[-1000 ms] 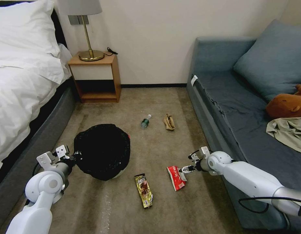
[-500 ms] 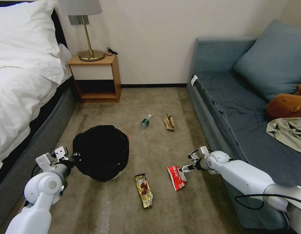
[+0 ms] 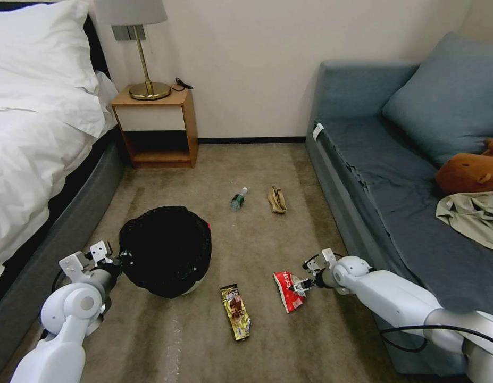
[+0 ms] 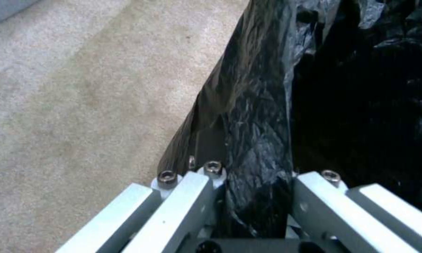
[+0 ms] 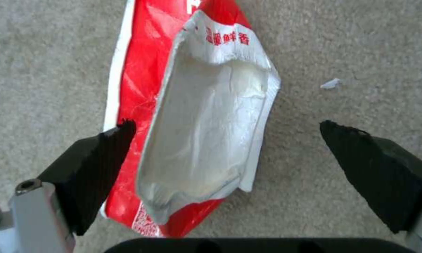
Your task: Pick up the trash bin, then pick up the garbage on the floor and place it into the trash bin.
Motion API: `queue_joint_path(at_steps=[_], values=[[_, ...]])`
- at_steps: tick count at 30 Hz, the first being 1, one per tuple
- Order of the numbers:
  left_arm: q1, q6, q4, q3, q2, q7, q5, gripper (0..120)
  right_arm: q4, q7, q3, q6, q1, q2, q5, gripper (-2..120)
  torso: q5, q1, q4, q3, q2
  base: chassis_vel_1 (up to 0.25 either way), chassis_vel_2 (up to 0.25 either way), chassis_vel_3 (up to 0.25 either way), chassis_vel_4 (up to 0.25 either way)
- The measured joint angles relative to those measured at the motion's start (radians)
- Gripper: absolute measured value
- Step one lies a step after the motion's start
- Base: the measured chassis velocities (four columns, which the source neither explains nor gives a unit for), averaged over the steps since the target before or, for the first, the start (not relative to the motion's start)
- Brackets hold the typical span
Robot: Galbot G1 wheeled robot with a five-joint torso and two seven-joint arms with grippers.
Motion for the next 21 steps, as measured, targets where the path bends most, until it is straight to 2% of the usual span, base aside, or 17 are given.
queue_joint_path(at_steps=[18,21], values=[[0.001,-0.004,0.011,0.003,0.005,0.009,-0.001,3,-0.141,-0.093,0.009,0.055,0.010,0.081,-0.098,99,-0.0001,0.000,0.0000,0.000,0.000,0.000,0.000,0.000,0.000],[0.004,-0.005,0.011,0.003,0.005,0.011,-0.001,3,-0.170,-0.123,0.016,0.073,0.015,0.089,-0.134,89,-0.0006,0.000,-0.0002,0.000,0.000,0.000,0.000,0.000,0.000]])
